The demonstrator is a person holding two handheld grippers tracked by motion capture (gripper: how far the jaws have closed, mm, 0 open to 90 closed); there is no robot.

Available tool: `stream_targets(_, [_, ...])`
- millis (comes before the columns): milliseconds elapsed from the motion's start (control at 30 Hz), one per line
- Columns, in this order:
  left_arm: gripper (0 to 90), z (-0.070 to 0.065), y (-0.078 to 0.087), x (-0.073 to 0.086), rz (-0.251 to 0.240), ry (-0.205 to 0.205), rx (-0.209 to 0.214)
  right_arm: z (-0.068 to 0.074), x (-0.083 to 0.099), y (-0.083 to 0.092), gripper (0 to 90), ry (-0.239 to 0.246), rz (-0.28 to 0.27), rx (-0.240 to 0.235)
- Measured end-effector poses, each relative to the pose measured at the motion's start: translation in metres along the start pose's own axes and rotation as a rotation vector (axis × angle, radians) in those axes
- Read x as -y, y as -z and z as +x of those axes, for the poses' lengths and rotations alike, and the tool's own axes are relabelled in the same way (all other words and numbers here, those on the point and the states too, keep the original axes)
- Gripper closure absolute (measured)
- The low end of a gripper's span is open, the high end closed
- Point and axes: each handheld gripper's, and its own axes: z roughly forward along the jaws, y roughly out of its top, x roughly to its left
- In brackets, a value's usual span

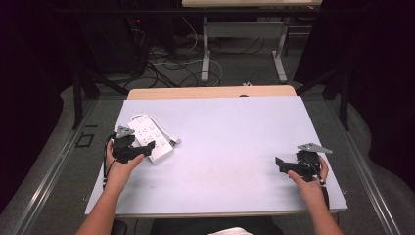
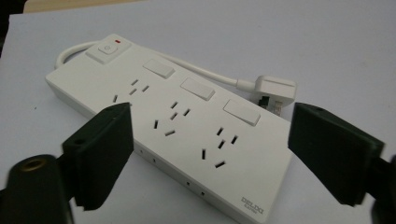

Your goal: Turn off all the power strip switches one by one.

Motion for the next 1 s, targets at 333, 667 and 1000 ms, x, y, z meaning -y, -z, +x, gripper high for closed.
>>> stream_targets(333, [18.7, 0.006, 0.002, -0.017, -0.036, 0.021, -0.045, 0.003, -0.003, -0.005, 0.0, 0.006, -0.001, 0.000])
stream_targets(667, [27.7, 0.021, 0.004, -0.040, -0.039, 0.056, -0.057, 0.005, -0.005, -0.006, 0.0, 0.007, -0.010, 0.006])
stream_targets(1000, [36.1, 0.030, 0.008, -0.061, -0.017, 0.053, -0.081, 0.010, -0.005, -0.011, 0.0, 0.025, 0.003, 0.000])
